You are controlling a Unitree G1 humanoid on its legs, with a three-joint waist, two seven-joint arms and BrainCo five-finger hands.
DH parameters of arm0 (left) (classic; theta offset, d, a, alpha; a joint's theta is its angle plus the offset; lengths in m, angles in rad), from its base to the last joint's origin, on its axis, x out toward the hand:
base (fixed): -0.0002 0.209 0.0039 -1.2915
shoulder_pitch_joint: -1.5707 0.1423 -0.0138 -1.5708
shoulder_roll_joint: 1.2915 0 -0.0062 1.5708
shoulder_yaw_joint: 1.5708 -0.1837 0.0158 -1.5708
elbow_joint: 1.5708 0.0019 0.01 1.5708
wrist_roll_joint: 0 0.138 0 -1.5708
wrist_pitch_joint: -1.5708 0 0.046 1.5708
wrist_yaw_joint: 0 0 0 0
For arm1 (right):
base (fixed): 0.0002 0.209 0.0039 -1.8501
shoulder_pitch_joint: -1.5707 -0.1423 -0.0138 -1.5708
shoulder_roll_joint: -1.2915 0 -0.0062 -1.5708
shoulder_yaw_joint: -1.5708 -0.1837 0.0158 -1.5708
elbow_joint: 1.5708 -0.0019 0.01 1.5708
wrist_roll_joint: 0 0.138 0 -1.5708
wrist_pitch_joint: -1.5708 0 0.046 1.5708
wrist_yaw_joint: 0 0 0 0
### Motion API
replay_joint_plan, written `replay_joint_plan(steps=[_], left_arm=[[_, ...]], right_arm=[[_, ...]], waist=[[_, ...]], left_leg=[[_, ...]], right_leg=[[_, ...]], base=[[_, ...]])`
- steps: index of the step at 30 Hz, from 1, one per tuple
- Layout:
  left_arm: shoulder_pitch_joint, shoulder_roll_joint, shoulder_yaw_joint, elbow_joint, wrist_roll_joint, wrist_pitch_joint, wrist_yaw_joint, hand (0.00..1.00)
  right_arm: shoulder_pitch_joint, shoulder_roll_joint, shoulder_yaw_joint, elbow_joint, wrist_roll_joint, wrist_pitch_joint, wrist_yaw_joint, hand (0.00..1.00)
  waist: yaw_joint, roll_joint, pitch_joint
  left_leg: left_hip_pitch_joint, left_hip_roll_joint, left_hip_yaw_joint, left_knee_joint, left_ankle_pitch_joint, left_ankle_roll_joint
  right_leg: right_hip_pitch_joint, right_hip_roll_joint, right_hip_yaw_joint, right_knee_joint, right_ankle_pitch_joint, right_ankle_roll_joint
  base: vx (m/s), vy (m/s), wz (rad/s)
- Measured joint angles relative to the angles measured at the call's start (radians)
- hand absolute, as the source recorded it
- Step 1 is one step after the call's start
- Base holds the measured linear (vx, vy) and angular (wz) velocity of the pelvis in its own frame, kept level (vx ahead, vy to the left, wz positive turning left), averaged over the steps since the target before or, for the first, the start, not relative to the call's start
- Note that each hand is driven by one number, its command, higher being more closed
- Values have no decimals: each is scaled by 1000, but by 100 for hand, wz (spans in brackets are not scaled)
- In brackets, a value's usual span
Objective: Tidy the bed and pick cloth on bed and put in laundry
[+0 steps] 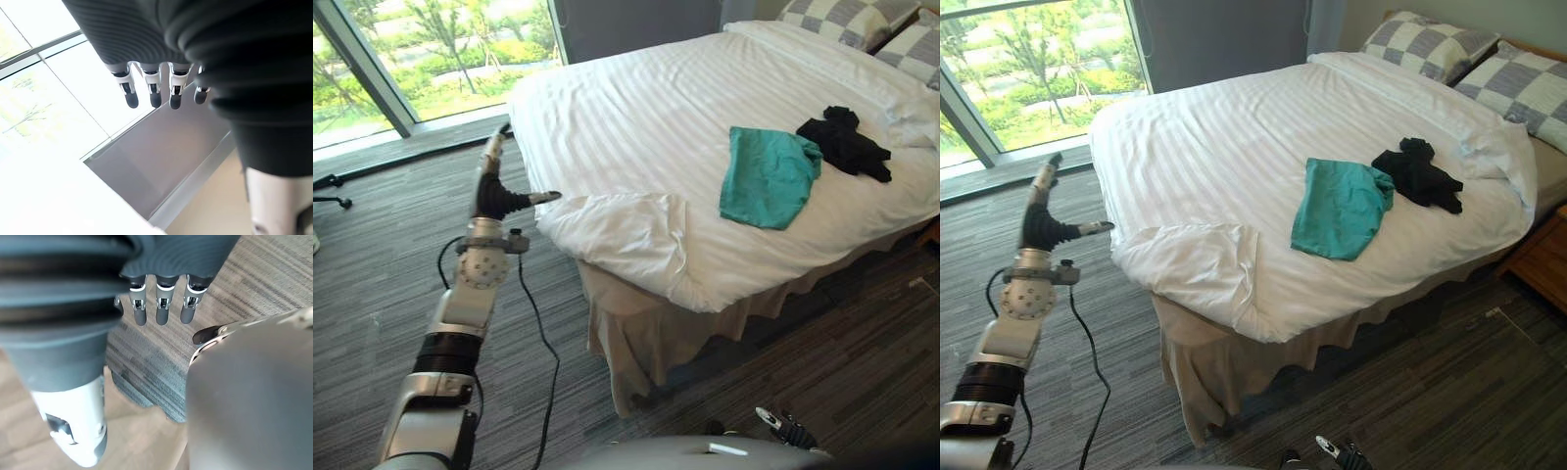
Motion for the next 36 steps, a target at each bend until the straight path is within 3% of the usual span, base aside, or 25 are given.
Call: replay_joint_plan(steps=[2, 7, 13, 16, 17, 18, 19, 20, 21, 22, 25, 29, 32, 36], left_arm=[[-51, -19, -54, 50, 26, 40, 17, 0], [-268, -65, -161, 257, 86, 225, 88, 0], [-451, -80, -188, 305, 85, 334, 187, 0], [-545, -79, -196, 304, 85, 446, 226, 0], [-573, -80, -196, 304, 86, 509, 234, 0], [-591, -81, -195, 303, 87, 555, 236, 100], [-600, -81, -194, 302, 88, 578, 237, 100], [-626, -81, -188, 299, 132, 677, 238, 100], [-632, -83, -182, 293, 144, 703, 237, 100], [-656, -92, -164, 278, 195, 771, 236, 100], [-704, -97, -136, 276, 311, 868, 214, 100], [-719, -91, -121, 254, 322, 883, 215, 100], [-712, -93, -118, 262, 316, 851, 215, 100], [-655, -94, -119, 288, 222, 708, 215, 100]], right_arm=[[-8, -6, 27, -11, 1, -1, -7, 0], [-121, -10, 46, -32, 28, -3, -35, 0], [-194, 6, 62, -116, 42, -24, -64, 0], [-217, 21, 71, -182, 70, -52, -70, 0], [-236, 26, 78, -189, 89, -59, -76, 0], [-243, 28, 83, -208, 104, -62, -78, 0], [-247, 29, 85, -216, 110, -67, -78, 0], [-271, 29, 101, -229, 126, -79, -81, 0], [-276, 30, 104, -235, 133, -81, -82, 0], [-284, 35, 106, -254, 153, -92, -84, 0], [-326, 37, 117, -256, 190, -103, -85, 0], [-350, 37, 137, -254, 216, -108, -85, 0], [-351, 37, 144, -253, 216, -108, -84, 0], [-347, 35, 145, -244, 214, -108, -84, 0]], waist=[[0, -4, 2], [-47, -13, 113], [-61, -19, 209], [-62, -36, 250], [-65, -43, 264], [-69, -43, 274], [-71, -44, 280], [-77, -49, 301], [-77, -49, 302], [-76, -50, 304], [-77, -48, 340], [-75, -47, 344], [-73, -47, 344], [-72, -46, 344]], left_leg=[[-50, -1, 8, 22, -6, -1], [-160, -36, 69, 51, 11, 12], [-248, -39, 126, 122, 10, 9], [-332, -19, 165, 210, -8, 5], [-366, -7, 165, 255, -26, 8], [-396, 5, 164, 291, -42, 13], [-410, 10, 163, 309, -49, 16], [-457, 29, 160, 371, -74, 25], [-473, 34, 160, 387, -82, 27], [-522, 48, 154, 429, -103, 35], [-582, 77, 129, 511, -136, 44], [-637, 96, 107, 569, -181, 56], [-636, 99, 106, 592, -192, 59], [-580, 83, 108, 573, -191, 60]], right_leg=[[-78, -8, 17, 71, -19, -4], [-313, -53, 82, 296, -86, -17], [-436, -68, 119, 383, -105, -27], [-496, -71, 132, 402, -105, -27], [-517, -70, 133, 411, -105, -27], [-532, -67, 132, 415, -105, -27], [-540, -66, 132, 419, -105, -27], [-570, -61, 133, 432, -103, -25], [-583, -59, 134, 437, -103, -25], [-621, -55, 134, 452, -102, -24], [-649, -44, 127, 476, -100, -23], [-694, -34, 125, 509, -100, -23], [-694, -35, 128, 524, -102, -24], [-646, -48, 129, 527, -111, -20]], base=[[-78, -23, -23], [-50, -21, -27], [50, -17, -8], [-5, -3, -1], [-45, 2, 0], [-37, 5, 0], [-76, 18, 0], [-74, 20, -3], [-114, 28, -3], [-75, 15, 0], [-83, -8, 1], [-81, -10, -2], [-25, -1, -3], [6, 3, 1]])
